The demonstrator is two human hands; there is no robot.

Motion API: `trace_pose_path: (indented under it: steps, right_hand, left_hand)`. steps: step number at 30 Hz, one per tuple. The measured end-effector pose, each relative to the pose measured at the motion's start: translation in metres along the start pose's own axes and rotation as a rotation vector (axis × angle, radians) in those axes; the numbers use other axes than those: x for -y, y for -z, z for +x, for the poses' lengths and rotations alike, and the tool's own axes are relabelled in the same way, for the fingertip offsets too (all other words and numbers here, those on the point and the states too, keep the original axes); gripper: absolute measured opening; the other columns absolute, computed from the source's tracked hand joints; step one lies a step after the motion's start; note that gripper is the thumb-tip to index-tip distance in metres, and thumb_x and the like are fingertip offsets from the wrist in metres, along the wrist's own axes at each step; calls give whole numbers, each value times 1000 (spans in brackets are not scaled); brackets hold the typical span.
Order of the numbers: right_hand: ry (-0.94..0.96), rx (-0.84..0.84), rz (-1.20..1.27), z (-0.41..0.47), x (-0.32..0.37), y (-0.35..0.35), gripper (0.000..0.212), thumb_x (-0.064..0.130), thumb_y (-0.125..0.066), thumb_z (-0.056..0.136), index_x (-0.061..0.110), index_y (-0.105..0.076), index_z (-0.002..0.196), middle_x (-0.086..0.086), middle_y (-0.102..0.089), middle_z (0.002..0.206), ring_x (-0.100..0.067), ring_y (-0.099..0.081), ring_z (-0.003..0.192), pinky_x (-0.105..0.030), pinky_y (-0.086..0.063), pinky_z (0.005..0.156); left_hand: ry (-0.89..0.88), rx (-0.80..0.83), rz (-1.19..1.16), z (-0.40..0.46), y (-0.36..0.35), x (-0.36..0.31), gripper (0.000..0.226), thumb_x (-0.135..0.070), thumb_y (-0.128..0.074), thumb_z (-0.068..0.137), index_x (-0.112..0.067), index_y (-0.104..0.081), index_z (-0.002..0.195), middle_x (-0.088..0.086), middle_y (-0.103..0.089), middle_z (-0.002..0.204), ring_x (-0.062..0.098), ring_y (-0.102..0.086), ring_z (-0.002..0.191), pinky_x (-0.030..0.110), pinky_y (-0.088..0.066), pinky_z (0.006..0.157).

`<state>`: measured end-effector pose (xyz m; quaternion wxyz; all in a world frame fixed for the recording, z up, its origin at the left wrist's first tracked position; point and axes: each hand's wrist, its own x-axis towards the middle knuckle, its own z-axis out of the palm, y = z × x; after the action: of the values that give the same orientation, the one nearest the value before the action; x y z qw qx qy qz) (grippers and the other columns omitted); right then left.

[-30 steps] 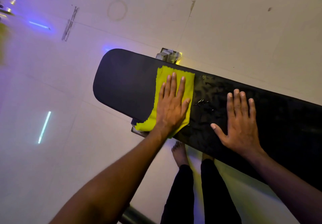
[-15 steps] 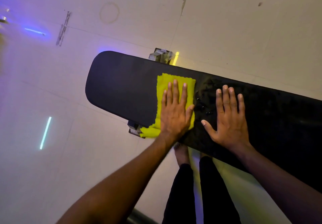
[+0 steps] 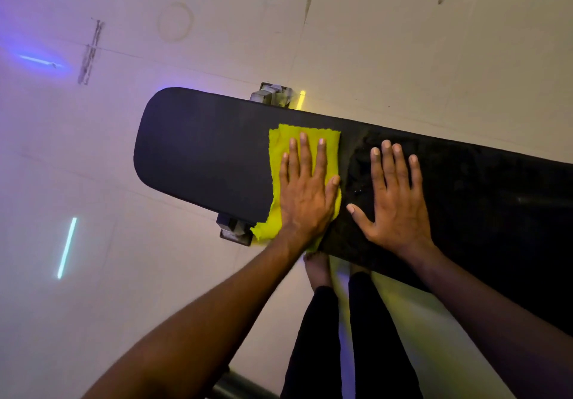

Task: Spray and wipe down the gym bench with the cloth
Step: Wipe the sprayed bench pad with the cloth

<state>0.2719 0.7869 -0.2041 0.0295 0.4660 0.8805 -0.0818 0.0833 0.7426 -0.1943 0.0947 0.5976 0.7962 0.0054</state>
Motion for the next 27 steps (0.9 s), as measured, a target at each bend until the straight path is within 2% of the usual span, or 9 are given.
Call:
trace_pose_path:
  steps: [3,5,10,12,14,17,19,25,27]
  right_hand:
    - [2,-22,-3,0,0,-2,103,74,-30,97,5,-1,168,-19,3,177,-35,1,165,-61,-13,131]
    - [-2,-31,-7,0,0,-3,103,74,-32,96,5,-2,168,-18,1,177,-35,0,165,-60,-13,131]
    - [-7,-30,4,0,0,-1,104,73,-34,96,5,-4,168,-19,0,177,-34,-1,165,-60,-14,132]
    - [-12,-32,27,-3,-1,-1,103,72,-34,97,3,-4,167,-19,0,177,-34,-1,165,-58,-14,132]
    - [-26,-39,51,-12,-9,-1,102,71,-33,97,3,-3,167,-18,1,177,-33,0,165,-57,-14,132]
    - [-26,-49,34,-34,-37,-4,101,73,-29,98,4,-3,168,-16,2,177,-32,-1,166,-58,-14,132]
    - [-44,-41,17,-44,-53,-4,102,75,-25,98,5,-3,168,-16,2,178,-32,-1,166,-58,-13,132]
    - [-72,-19,16,-45,-51,-3,104,74,-28,96,4,0,167,-17,4,177,-34,0,165,-59,-13,132]
    - [-75,-20,10,-46,-51,-3,104,74,-28,96,3,0,167,-18,5,177,-34,1,165,-59,-13,132]
  left_hand:
    - [-302,14,35,40,8,11,66,-51,-20,107,-21,-9,164,13,-4,172,30,-1,160,48,-11,129]
    - [-357,-8,58,59,12,32,64,-51,-20,108,-24,-9,164,10,-5,173,27,-2,160,46,-11,129]
    - [3,-49,6,16,3,27,66,-49,-21,107,-20,-6,165,14,1,172,29,3,160,48,-11,129]
    - [38,-21,12,-4,-1,0,69,-50,-20,106,-17,-5,164,17,3,172,32,4,160,49,-9,129]
    - [-95,35,4,-2,-1,-24,71,-52,-20,105,-15,-6,164,20,2,171,35,3,159,49,-8,129]
    - [-456,62,41,36,7,-30,67,-51,-23,106,-19,-11,164,15,-5,172,31,-2,160,48,-11,128]
    - [-528,44,74,59,11,-19,65,-50,-22,107,-23,-11,164,11,-6,173,28,-3,160,46,-11,129]
    - [-75,-23,18,-1,-3,-21,66,-48,-23,107,-20,-7,165,14,1,172,29,3,160,48,-10,129]
    - [-14,2,13,-19,-8,-44,69,-49,-25,106,-17,-7,164,18,0,172,33,3,160,50,-10,129]
